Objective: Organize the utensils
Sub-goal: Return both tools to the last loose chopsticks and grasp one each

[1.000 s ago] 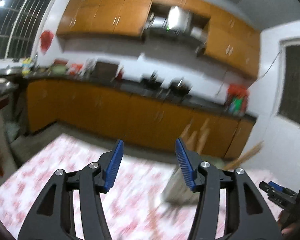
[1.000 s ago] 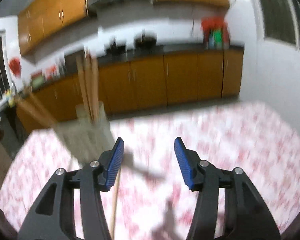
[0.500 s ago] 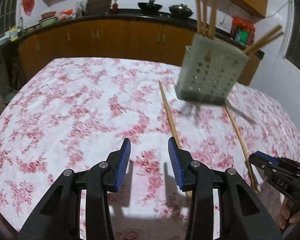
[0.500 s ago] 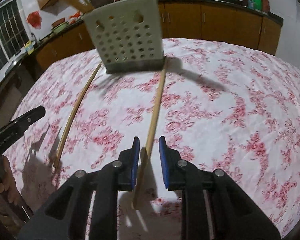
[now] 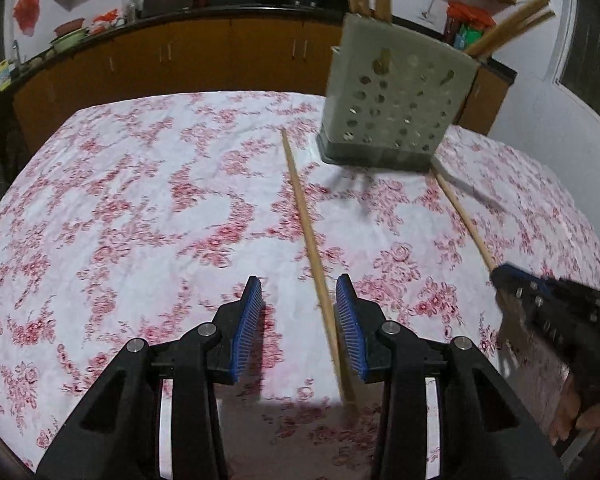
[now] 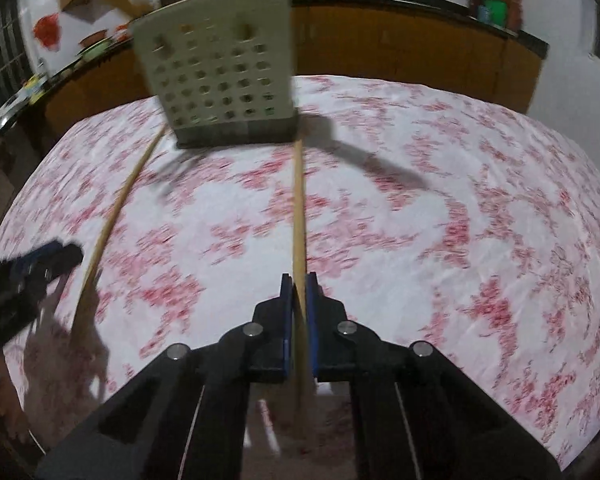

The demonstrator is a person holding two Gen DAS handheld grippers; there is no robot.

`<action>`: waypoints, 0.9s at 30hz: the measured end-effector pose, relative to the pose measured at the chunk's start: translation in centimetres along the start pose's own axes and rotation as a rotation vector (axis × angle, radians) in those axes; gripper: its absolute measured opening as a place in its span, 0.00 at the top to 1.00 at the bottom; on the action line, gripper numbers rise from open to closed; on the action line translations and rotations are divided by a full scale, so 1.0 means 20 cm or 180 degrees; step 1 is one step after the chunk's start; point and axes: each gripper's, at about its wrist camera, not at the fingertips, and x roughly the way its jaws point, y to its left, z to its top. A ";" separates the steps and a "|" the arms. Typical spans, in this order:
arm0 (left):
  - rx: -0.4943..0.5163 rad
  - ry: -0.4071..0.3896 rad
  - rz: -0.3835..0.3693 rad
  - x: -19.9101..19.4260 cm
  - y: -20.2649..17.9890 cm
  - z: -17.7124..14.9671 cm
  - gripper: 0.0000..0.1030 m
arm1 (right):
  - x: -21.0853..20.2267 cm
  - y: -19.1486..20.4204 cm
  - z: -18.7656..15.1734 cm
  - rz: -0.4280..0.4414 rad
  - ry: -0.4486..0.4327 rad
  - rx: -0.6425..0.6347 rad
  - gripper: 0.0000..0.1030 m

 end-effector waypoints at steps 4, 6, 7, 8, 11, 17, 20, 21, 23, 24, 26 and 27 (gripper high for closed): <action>0.0073 0.0070 -0.0007 0.04 -0.04 0.01 0.61 | 0.00 -0.08 0.02 -0.0050 -0.0026 0.0108 0.92; 0.0096 0.0109 0.0007 0.06 -0.05 0.01 0.64 | 0.00 -0.10 0.03 -0.0065 -0.0029 0.0124 0.92; 0.0104 0.0130 0.0014 0.07 -0.06 0.01 0.66 | 0.00 -0.10 0.03 -0.0063 -0.0026 0.0132 0.92; 0.0110 0.0151 0.0023 0.08 -0.06 0.01 0.68 | 0.00 -0.10 0.03 -0.0058 -0.0023 0.0139 0.92; 0.0126 0.0169 0.0080 0.09 -0.06 0.02 0.74 | 0.01 -0.10 0.02 -0.0044 -0.0012 0.0135 0.92; 0.0079 0.0179 0.0099 0.10 -0.05 0.03 0.75 | 0.02 -0.09 0.01 -0.0035 -0.0005 0.0129 0.92; 0.0084 0.0177 0.0106 0.10 -0.05 0.03 0.75 | 0.02 -0.09 0.01 -0.0033 -0.0002 0.0131 0.92; 0.0085 0.0178 0.0105 0.10 -0.05 0.03 0.75 | 0.02 -0.09 0.01 -0.0035 -0.0001 0.0131 0.92; 0.0088 0.0179 0.0106 0.10 -0.05 0.03 0.75 | 0.02 -0.09 0.01 -0.0040 -0.0003 0.0133 0.92; 0.0086 0.0178 0.0106 0.10 -0.05 0.03 0.75 | 0.02 -0.09 0.01 -0.0042 -0.0003 0.0131 0.92; 0.0087 0.0176 0.0110 0.10 -0.05 0.03 0.75 | 0.02 -0.09 0.01 -0.0039 -0.0003 0.0129 0.92; 0.0089 0.0175 0.0119 0.10 -0.05 0.03 0.78 | 0.02 -0.09 0.01 -0.0038 -0.0002 0.0126 0.92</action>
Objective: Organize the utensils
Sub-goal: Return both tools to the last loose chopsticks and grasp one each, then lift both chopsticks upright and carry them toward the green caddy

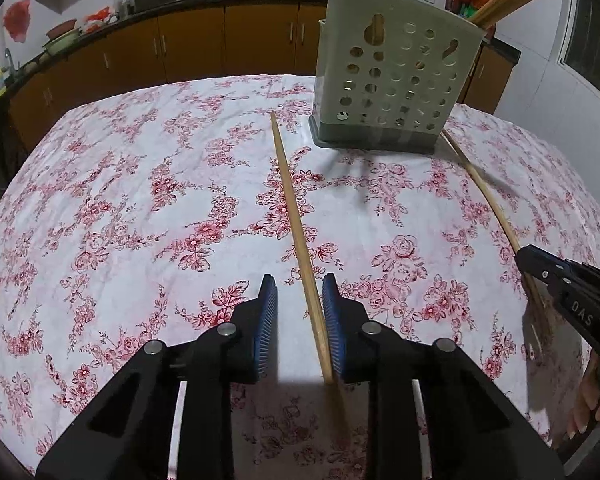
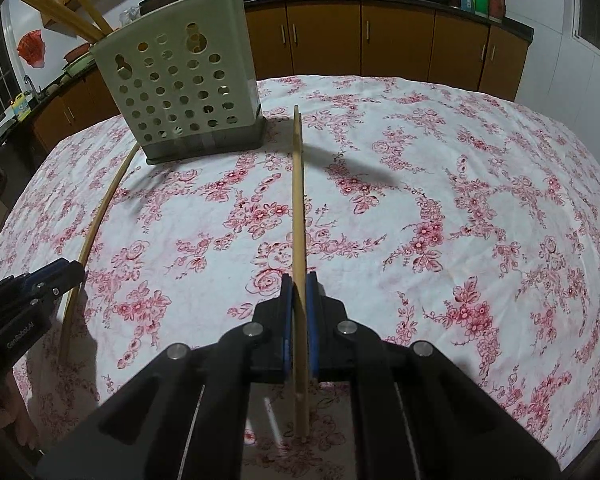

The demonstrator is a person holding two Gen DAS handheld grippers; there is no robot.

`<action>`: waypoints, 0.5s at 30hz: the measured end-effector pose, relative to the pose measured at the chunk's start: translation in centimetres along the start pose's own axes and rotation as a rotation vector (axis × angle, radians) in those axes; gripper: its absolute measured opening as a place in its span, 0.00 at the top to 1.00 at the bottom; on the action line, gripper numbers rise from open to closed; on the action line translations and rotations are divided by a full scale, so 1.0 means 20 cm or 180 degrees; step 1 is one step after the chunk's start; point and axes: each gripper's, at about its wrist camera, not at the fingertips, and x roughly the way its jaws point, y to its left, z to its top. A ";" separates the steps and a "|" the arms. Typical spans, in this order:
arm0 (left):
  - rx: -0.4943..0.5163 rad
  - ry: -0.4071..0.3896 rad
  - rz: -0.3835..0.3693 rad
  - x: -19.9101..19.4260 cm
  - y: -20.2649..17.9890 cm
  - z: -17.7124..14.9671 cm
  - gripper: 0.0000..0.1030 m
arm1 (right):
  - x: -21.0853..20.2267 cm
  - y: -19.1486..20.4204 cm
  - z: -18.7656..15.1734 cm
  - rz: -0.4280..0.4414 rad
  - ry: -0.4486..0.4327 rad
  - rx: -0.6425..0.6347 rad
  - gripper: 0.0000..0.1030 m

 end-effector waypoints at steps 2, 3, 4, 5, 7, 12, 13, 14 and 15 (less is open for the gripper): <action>-0.0003 0.0004 -0.0004 0.00 0.01 0.00 0.85 | 0.00 0.00 0.00 0.0001 0.0001 -0.0006 0.92; -0.0008 0.0008 -0.0008 0.00 0.01 0.00 0.88 | 0.00 0.00 0.00 0.0001 0.0001 -0.0009 0.92; -0.0011 0.0013 -0.0014 0.01 0.01 0.01 0.90 | 0.00 0.00 0.00 0.0000 0.0002 -0.0013 0.92; -0.0015 0.0017 -0.0019 0.01 0.02 0.01 0.91 | 0.00 0.00 0.00 0.0001 0.0002 -0.0015 0.92; -0.0026 0.0026 -0.0036 0.01 0.03 0.01 0.92 | 0.00 0.00 0.00 0.0000 0.0002 -0.0015 0.92; -0.0029 0.0040 -0.0015 0.02 0.04 0.03 0.92 | 0.01 0.00 0.00 -0.0005 0.0007 -0.0037 0.92; -0.0040 0.0044 -0.0006 0.02 0.05 0.03 0.93 | 0.01 0.00 0.01 -0.0009 0.0009 -0.0045 0.92; -0.0062 0.0049 0.0004 0.02 0.06 0.04 0.93 | 0.01 0.00 0.01 -0.0015 0.0009 -0.0050 0.92; -0.0079 0.0052 0.0012 0.03 0.08 0.05 0.93 | 0.02 0.00 0.02 -0.0030 0.0007 -0.0056 0.92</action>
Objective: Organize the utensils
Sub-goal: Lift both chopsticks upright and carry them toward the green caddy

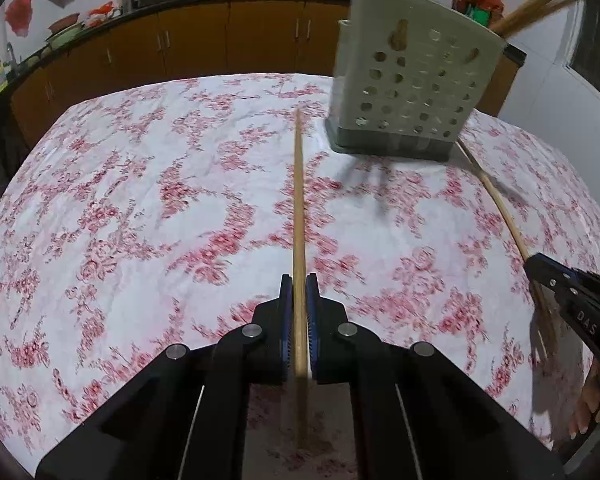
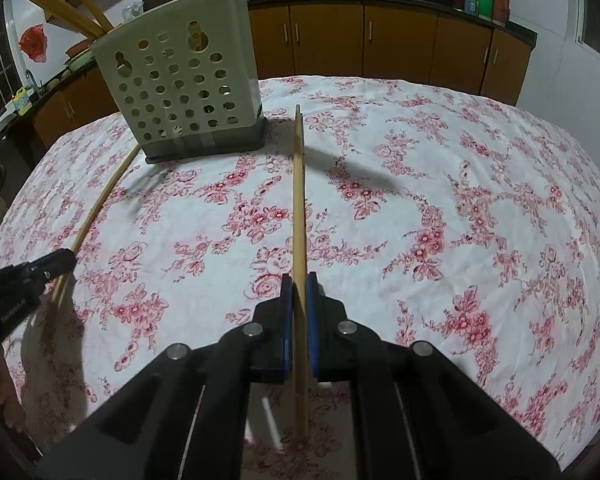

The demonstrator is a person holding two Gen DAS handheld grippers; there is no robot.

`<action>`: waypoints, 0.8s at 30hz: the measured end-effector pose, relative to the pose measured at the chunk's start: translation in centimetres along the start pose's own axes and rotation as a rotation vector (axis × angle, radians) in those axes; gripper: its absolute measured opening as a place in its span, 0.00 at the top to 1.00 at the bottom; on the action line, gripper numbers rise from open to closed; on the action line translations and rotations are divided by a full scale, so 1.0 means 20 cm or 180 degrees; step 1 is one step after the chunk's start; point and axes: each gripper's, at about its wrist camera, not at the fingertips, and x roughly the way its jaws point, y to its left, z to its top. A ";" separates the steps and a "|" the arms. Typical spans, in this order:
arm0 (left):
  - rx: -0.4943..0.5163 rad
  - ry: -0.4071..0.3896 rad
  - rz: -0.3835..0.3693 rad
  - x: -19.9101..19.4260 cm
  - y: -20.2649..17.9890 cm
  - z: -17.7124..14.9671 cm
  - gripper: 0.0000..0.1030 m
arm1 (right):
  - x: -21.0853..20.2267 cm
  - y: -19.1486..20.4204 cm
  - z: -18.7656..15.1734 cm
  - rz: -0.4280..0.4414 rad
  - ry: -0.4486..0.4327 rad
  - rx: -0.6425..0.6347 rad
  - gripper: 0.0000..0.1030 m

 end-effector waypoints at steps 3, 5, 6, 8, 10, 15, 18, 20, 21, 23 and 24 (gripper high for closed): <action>-0.0071 0.0001 0.0062 0.02 0.06 0.03 0.93 | 0.02 -0.02 0.02 -0.0043 -0.0007 0.0023 0.92; -0.0098 -0.0006 0.0096 0.03 0.09 0.05 0.93 | 0.03 -0.05 0.04 -0.0086 -0.0016 0.0045 0.92; -0.0100 -0.0008 0.0106 0.03 0.10 0.06 0.93 | 0.03 -0.05 0.05 -0.0105 -0.0021 0.0050 0.92; -0.0090 -0.0019 0.0134 0.04 0.11 0.08 0.93 | 0.05 -0.07 0.07 -0.0157 -0.0040 0.0066 0.92; -0.0075 -0.0030 0.0131 0.05 0.12 0.09 0.93 | 0.06 -0.08 0.09 -0.0207 -0.0058 0.0081 0.92; -0.0050 -0.0107 0.0108 0.07 0.13 0.10 0.92 | 0.09 -0.11 0.11 -0.0273 -0.0126 0.0096 0.92; 0.0002 -0.0148 0.0097 0.07 0.13 0.10 0.92 | 0.09 -0.10 0.10 -0.0303 -0.0164 0.0044 0.92; 0.0012 -0.0156 0.0079 0.06 0.13 0.09 0.92 | 0.09 -0.10 0.10 -0.0308 -0.0174 0.0036 0.91; 0.0010 -0.0158 0.0067 0.06 0.13 0.08 0.92 | 0.08 -0.11 0.09 -0.0304 -0.0177 0.0039 0.91; 0.0008 -0.0162 0.0045 0.05 0.14 0.07 0.92 | 0.07 -0.11 0.09 -0.0293 -0.0179 0.0050 0.91; 0.0009 -0.0165 0.0042 0.04 0.14 0.06 0.92 | 0.07 -0.11 0.08 -0.0291 -0.0183 0.0055 0.91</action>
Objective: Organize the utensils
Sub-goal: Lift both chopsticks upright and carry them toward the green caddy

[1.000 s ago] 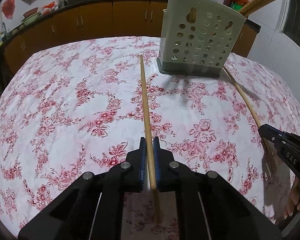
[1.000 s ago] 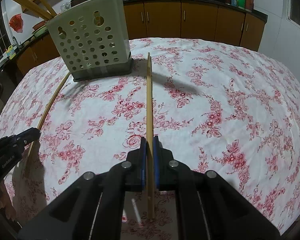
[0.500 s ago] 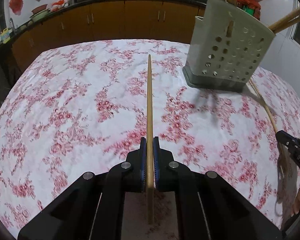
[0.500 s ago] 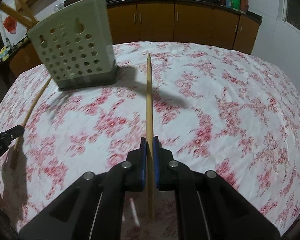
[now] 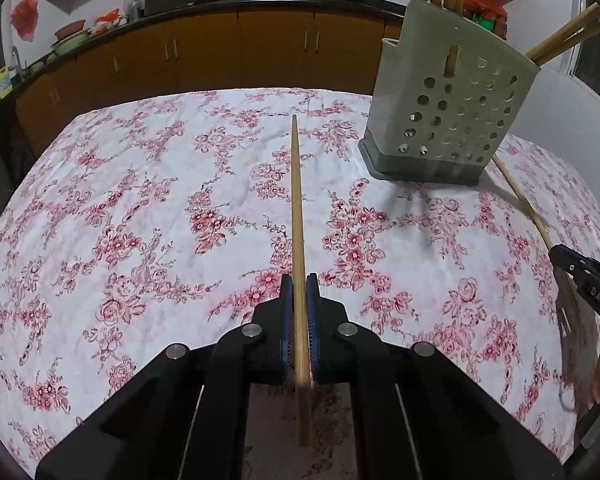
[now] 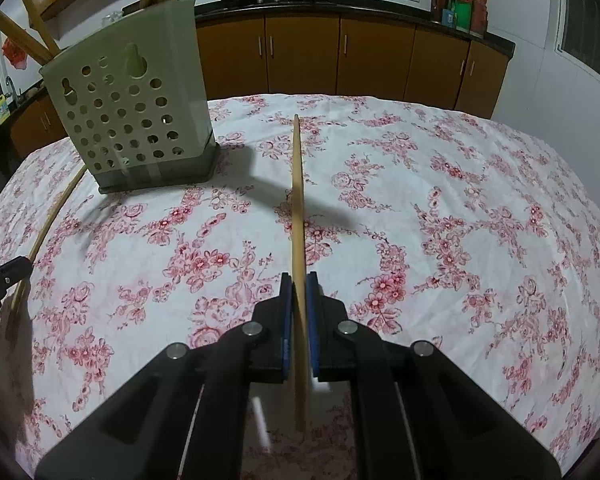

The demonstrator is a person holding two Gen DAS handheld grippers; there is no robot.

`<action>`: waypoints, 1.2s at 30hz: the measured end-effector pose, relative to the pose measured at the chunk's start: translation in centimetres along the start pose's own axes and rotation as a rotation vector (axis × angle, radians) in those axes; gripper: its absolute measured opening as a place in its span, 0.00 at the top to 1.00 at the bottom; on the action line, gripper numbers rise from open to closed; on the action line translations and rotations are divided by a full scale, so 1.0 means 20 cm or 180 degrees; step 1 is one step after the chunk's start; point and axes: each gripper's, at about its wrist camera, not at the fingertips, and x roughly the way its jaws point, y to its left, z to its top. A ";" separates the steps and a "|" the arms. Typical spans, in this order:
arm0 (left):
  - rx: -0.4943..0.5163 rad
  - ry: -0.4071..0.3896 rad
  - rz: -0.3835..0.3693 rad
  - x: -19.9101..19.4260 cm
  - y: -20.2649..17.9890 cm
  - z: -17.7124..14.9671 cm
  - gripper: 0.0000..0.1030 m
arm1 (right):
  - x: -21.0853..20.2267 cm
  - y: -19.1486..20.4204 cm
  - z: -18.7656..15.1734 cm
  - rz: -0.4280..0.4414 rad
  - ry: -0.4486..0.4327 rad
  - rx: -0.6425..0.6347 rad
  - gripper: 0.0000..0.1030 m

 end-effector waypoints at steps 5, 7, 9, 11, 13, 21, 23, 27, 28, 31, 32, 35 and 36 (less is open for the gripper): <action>-0.0026 -0.0003 -0.0022 -0.01 0.00 -0.02 0.92 | -0.01 -0.02 -0.01 0.0044 -0.0005 0.0055 0.91; -0.0039 -0.0004 -0.0024 -0.02 0.00 -0.02 0.92 | -0.02 -0.03 -0.02 0.0064 -0.0006 0.0085 0.91; -0.0042 -0.0005 -0.0025 -0.02 0.00 -0.03 0.92 | -0.02 -0.03 -0.02 0.0074 -0.0006 0.0104 0.91; -0.0042 -0.0005 -0.0027 -0.02 0.00 -0.03 0.92 | -0.02 -0.03 -0.02 0.0080 -0.0004 0.0111 0.91; -0.0041 -0.0005 -0.0026 -0.02 0.01 -0.03 0.92 | -0.02 -0.03 -0.02 0.0081 -0.0003 0.0108 0.91; 0.0003 -0.0001 -0.0003 -0.03 0.00 -0.04 0.92 | -0.02 -0.03 -0.02 0.0071 -0.0005 0.0090 0.92; 0.0027 0.0014 0.0004 -0.03 0.00 -0.04 0.92 | -0.03 -0.03 -0.02 0.0060 0.0005 0.0070 0.92; 0.0003 -0.0012 -0.0022 -0.08 0.02 -0.01 0.93 | -0.11 -0.05 0.02 0.0080 -0.0118 0.0115 0.92; 0.0001 -0.0053 -0.0021 -0.10 0.02 0.00 0.93 | -0.15 -0.06 0.04 0.0082 -0.0182 0.0132 0.92; -0.0031 -0.0250 -0.0053 -0.21 0.04 0.07 0.93 | -0.25 -0.08 0.10 0.0094 -0.0370 0.0169 0.92; -0.0041 -0.0325 -0.0061 -0.25 0.04 0.09 0.93 | -0.29 -0.08 0.12 0.0100 -0.0437 0.0180 0.92; -0.0077 -0.0546 -0.0098 -0.36 0.05 0.16 0.93 | -0.40 -0.10 0.18 0.0125 -0.0661 0.0207 0.92; -0.0091 -0.0619 -0.0112 -0.40 0.05 0.18 0.93 | -0.44 -0.10 0.20 0.0139 -0.0741 0.0216 0.92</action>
